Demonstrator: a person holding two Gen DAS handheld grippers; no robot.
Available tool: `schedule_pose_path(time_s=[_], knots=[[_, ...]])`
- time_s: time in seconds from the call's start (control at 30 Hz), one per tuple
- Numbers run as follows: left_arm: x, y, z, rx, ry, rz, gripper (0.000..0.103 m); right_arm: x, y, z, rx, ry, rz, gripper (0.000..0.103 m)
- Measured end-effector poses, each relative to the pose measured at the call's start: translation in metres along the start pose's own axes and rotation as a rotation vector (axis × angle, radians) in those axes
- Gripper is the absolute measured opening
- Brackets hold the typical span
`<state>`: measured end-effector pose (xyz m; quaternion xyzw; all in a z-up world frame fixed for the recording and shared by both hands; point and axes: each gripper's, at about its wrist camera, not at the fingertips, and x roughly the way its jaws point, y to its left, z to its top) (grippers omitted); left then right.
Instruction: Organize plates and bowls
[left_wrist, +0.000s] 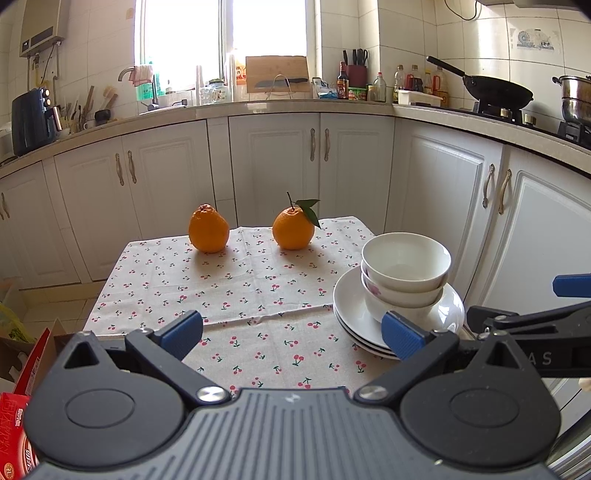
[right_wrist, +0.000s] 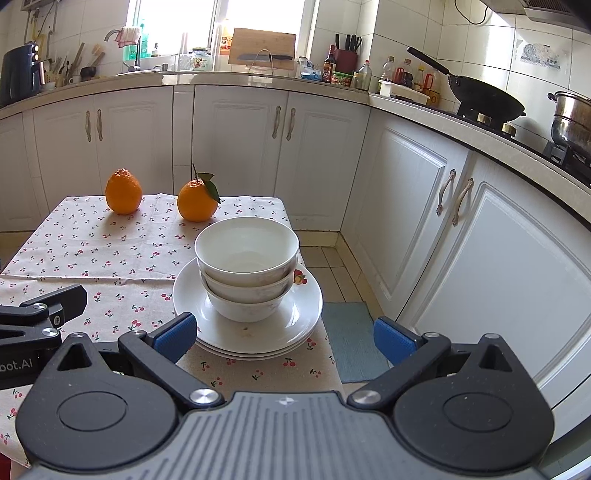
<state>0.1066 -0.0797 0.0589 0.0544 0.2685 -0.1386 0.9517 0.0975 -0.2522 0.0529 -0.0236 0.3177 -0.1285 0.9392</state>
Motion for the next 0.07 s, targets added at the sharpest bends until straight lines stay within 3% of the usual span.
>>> schedule_pose_path(time_s=[0.07], knots=[[0.0,0.0,0.0,0.0,0.0,0.0,0.102,0.0,-0.0001,0.0,0.0,0.001,0.0,0.103]])
